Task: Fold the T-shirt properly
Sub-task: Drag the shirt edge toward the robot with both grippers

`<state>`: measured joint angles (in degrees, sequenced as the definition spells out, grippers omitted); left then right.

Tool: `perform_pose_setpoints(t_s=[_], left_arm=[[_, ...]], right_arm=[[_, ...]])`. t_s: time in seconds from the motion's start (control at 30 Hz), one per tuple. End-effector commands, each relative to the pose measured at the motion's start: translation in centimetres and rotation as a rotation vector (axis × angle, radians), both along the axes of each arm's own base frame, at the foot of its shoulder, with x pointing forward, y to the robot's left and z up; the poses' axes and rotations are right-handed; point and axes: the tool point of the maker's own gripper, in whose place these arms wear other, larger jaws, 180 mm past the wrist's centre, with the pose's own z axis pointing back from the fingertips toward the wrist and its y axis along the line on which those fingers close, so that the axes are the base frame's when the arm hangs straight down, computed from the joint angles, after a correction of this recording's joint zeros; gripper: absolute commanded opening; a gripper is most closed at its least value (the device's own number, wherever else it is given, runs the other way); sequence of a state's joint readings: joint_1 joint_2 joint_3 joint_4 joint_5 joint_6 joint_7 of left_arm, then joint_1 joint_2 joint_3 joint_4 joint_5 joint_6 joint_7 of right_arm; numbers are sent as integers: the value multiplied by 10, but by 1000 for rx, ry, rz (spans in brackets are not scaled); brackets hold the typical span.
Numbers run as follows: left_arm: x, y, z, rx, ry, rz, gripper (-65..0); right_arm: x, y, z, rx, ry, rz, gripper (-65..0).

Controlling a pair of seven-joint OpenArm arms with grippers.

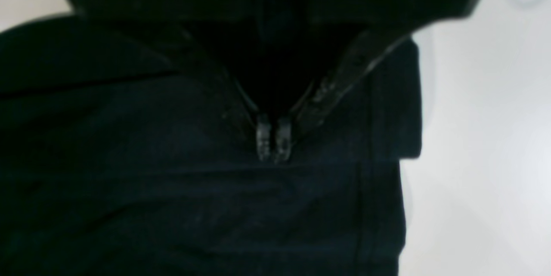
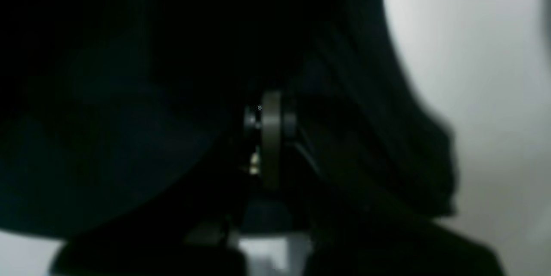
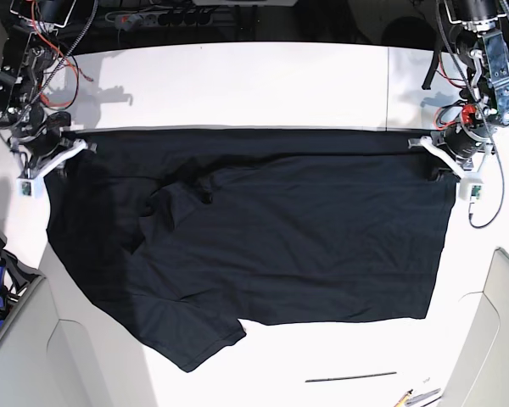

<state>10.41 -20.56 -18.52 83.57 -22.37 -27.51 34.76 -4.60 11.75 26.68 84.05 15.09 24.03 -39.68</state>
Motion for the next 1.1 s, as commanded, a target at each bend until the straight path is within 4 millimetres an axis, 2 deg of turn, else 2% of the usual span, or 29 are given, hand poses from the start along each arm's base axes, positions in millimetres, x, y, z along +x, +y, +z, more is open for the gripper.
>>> perform_pose_setpoints(t_s=[0.0, 0.1, 0.23, 0.43, 0.7, 0.9, 1.07], left_arm=[[-14, 10, -14, 36, 88, 7, -650], [-25, 11, -24, 31, 140, 13, -650], [-49, 6, -35, 1, 221, 8, -650], [-87, -2, -48, -28, 284, -5, -650], [-126, 6, -45, -9, 324, 12, -650], [-140, 9, -38, -23, 321, 30, -650], [-155, 2, -43, -38, 356, 31, -650]], right_arm=[[1, -6, 0, -3, 12, -9, -650], [-6, 1, -14, 64, 47, -13, -650], [-24, 6, -20, 89, 94, 21, -650], [-58, -9, -20, 40, 139, 54, -650], [-102, -30, -19, -33, 218, 88, -650], [-121, -25, -23, 1, 269, 95, -650], [-132, -21, -27, 26, 299, 94, -650]])
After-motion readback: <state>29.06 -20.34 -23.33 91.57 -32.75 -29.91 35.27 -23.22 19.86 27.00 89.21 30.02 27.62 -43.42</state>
